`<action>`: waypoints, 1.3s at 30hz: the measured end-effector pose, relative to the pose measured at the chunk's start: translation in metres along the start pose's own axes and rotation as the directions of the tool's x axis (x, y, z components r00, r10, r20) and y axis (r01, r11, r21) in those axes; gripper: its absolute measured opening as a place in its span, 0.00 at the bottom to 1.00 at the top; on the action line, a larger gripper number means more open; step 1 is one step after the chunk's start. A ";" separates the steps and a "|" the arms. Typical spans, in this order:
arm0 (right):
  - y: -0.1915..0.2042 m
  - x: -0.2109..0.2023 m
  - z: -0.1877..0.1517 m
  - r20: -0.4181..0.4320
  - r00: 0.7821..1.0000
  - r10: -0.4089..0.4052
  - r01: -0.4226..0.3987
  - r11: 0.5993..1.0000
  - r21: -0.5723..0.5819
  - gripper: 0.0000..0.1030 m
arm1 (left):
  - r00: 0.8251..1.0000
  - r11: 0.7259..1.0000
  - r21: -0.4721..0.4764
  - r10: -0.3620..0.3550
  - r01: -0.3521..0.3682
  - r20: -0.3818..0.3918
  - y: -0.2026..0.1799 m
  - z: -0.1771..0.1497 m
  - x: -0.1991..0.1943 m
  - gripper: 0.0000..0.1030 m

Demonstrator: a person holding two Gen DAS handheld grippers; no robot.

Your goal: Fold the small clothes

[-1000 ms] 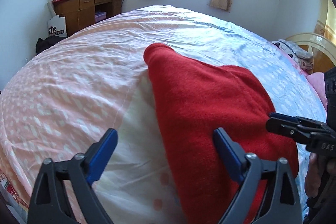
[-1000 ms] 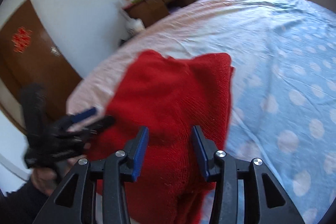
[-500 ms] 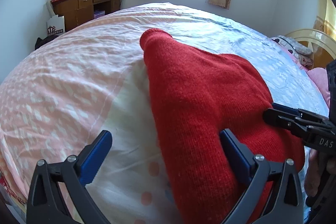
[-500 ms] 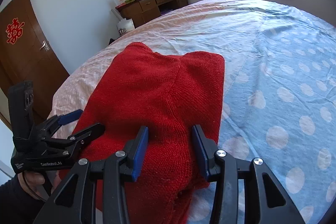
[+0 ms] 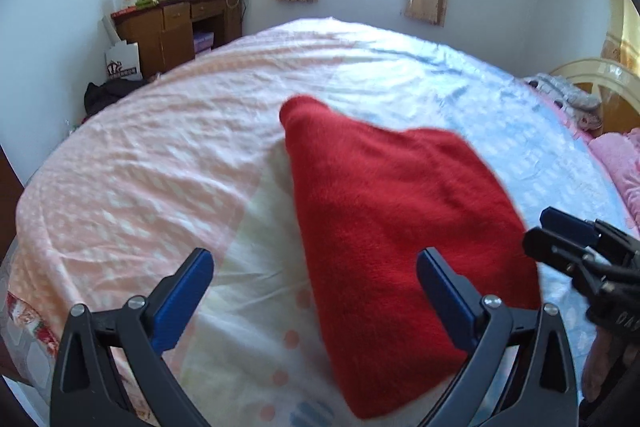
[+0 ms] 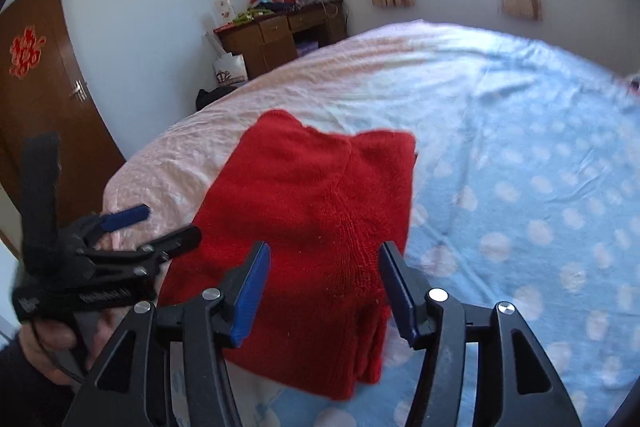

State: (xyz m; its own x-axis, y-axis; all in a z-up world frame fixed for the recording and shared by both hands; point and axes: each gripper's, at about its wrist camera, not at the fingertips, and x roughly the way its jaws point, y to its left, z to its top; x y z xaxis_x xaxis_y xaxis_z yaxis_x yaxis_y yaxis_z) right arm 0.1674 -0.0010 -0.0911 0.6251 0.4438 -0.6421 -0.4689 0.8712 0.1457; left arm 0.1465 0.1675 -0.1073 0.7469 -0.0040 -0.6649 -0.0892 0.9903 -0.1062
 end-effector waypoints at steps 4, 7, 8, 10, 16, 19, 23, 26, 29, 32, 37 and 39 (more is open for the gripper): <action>0.011 -0.024 -0.003 0.050 0.998 -0.030 0.033 0.998 -0.049 0.56 | 0.999 1.000 0.010 -0.005 0.004 0.049 -0.003 0.006 -0.022 1.00; 0.015 -0.038 -0.004 0.090 0.995 -0.050 0.057 0.996 -0.072 0.56 | 0.997 1.000 0.015 -0.012 0.011 0.071 -0.006 0.010 -0.030 1.00; 0.017 -0.044 -0.004 0.113 0.992 -0.057 0.066 0.995 -0.077 0.56 | 0.997 1.000 0.017 -0.013 0.012 0.073 -0.007 0.011 -0.031 1.00; 0.016 -0.050 -0.003 0.142 0.988 -0.057 0.068 0.995 -0.073 0.57 | 0.996 1.000 0.021 -0.019 0.018 0.082 -0.009 0.012 -0.034 1.00; 0.013 -0.061 0.002 0.188 0.980 -0.068 0.074 0.997 -0.025 0.58 | 0.993 0.999 0.038 -0.010 0.005 0.122 -0.014 0.013 -0.045 1.00; 0.009 -0.065 0.002 0.204 0.976 -0.072 0.074 0.997 -0.004 0.60 | 0.992 0.999 0.038 -0.014 0.009 0.124 -0.014 0.014 -0.046 1.00; 0.009 -0.067 0.001 0.207 0.976 -0.071 0.071 0.997 0.005 0.62 | 0.993 0.999 0.034 -0.014 0.010 0.121 -0.012 0.013 -0.046 1.00; 0.009 -0.065 0.001 0.200 0.978 -0.064 0.063 0.998 0.008 0.62 | 0.993 0.999 0.029 -0.018 0.014 0.118 -0.012 0.013 -0.046 1.00; 0.009 -0.064 -0.001 0.195 0.979 -0.060 0.059 0.998 0.008 0.62 | 0.993 0.999 0.031 -0.017 0.014 0.119 -0.012 0.012 -0.047 1.00; 0.009 -0.064 -0.002 0.194 0.979 -0.056 0.055 0.998 0.010 0.62 | 0.993 0.999 0.035 -0.018 0.015 0.118 -0.013 0.012 -0.046 1.00; 0.009 -0.064 -0.002 0.198 0.979 -0.057 0.056 0.998 0.012 0.62 | 0.993 0.999 0.034 -0.019 0.015 0.118 -0.014 0.012 -0.047 1.00; 0.009 -0.064 -0.002 0.197 0.979 -0.057 0.056 0.998 0.011 0.62 | 0.993 0.999 0.034 -0.020 0.016 0.120 -0.014 0.012 -0.047 1.00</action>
State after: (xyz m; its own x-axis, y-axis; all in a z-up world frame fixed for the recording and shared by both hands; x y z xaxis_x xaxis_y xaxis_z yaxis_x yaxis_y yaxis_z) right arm 0.1213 -0.0219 -0.0501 0.7612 0.4264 -0.4886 -0.4267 0.8967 0.1179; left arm 0.1207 0.1551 -0.0662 0.8221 -0.0069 -0.5693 -0.0549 0.9943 -0.0913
